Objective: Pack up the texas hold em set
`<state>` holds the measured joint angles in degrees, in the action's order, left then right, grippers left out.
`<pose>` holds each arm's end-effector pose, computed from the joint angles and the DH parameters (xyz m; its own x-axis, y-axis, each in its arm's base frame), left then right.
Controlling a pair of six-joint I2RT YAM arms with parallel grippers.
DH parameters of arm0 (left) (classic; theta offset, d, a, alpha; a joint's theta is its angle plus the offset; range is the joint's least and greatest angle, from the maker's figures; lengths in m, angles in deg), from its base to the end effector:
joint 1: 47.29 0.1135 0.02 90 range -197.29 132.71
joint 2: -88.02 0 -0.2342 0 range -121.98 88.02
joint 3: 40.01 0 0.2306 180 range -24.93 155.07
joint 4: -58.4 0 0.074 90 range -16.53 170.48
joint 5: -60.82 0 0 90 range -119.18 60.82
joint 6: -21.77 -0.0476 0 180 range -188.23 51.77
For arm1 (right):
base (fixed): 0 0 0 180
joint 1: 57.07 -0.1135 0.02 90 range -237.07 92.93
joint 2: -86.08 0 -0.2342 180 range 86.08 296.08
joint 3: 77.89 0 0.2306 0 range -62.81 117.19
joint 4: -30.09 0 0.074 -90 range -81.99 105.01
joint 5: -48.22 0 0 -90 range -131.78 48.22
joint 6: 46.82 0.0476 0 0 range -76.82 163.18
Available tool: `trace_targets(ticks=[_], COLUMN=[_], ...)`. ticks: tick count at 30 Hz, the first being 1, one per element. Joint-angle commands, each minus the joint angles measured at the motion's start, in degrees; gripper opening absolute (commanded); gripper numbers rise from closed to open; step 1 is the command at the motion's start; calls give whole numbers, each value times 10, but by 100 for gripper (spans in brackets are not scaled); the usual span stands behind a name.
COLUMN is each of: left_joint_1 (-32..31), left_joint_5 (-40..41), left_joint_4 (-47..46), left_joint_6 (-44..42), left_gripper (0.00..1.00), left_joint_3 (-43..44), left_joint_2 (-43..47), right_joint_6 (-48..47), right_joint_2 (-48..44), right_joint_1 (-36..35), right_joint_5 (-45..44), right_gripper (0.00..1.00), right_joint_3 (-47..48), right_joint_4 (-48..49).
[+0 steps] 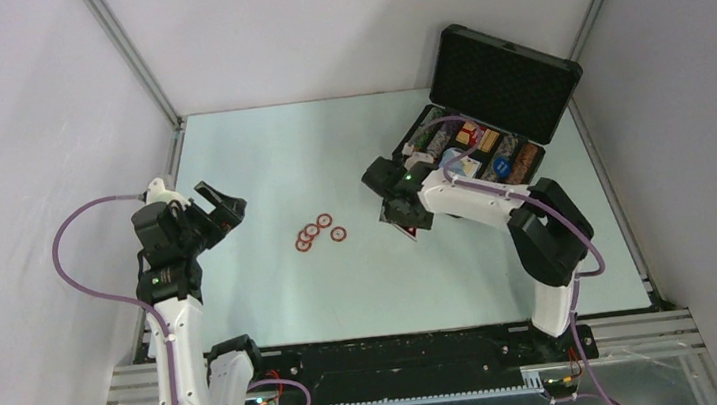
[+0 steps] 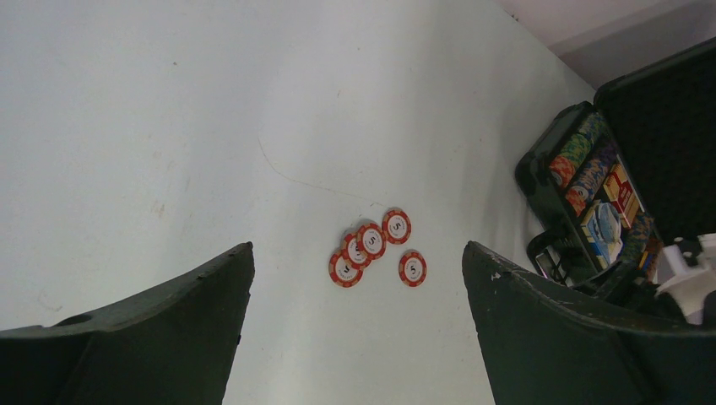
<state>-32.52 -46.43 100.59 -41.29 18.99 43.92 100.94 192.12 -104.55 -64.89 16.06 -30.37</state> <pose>0.1784 0.0325 0.2810 -0.4004 -0.5530 -0.7307 -0.1907 0.8302 -0.5238 0.2473 0.2420 0.1779 -0.8500 0.2241 -0.4767 0.2261 0.9726 0.0539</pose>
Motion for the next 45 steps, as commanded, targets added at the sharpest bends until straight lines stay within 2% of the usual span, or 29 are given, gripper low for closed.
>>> trace_targets(ticks=[1, 9, 16, 20, 24, 31, 35, 40, 45], left_joint_1=[3, 4, 4, 4, 5, 6, 6, 6, 6], left_joint_5=[-7, -9, -12, -11, -10, -11, -12, -11, -12], left_joint_4=[-17, -17, -18, -17, -17, -18, -18, -17, -18], left_joint_6=[0, 0, 1, 1, 0, 1, 1, 1, 2], left_gripper=[97, 97, 97, 97, 97, 97, 97, 97, 97], left_joint_3=[-2, -1, -1, -1, -1, -2, -2, -2, -2], left_joint_2=[9, 8, 8, 10, 12, 9, 9, 8, 7], right_joint_6=[-38, -134, -176, -211, -233, -232, -192, -158, -132], right_joint_2=[-53, -51, 15, 67, 88, 11, -33, -30, 11], right_joint_1=[43, 163, 285, 318, 301, 222, 182, 140, 113], right_joint_5=[-32, -70, -19, 8, 15, 9, 19, 11, 7], right_gripper=[68, 70, 71, 71, 72, 78, 84, 91, 92], right_joint_3=[10, 124, 235, 300, 302, 144, 77, 54, 58], right_joint_4=[1, -38, -41, -47, -53, 7, 25, 21, 15])
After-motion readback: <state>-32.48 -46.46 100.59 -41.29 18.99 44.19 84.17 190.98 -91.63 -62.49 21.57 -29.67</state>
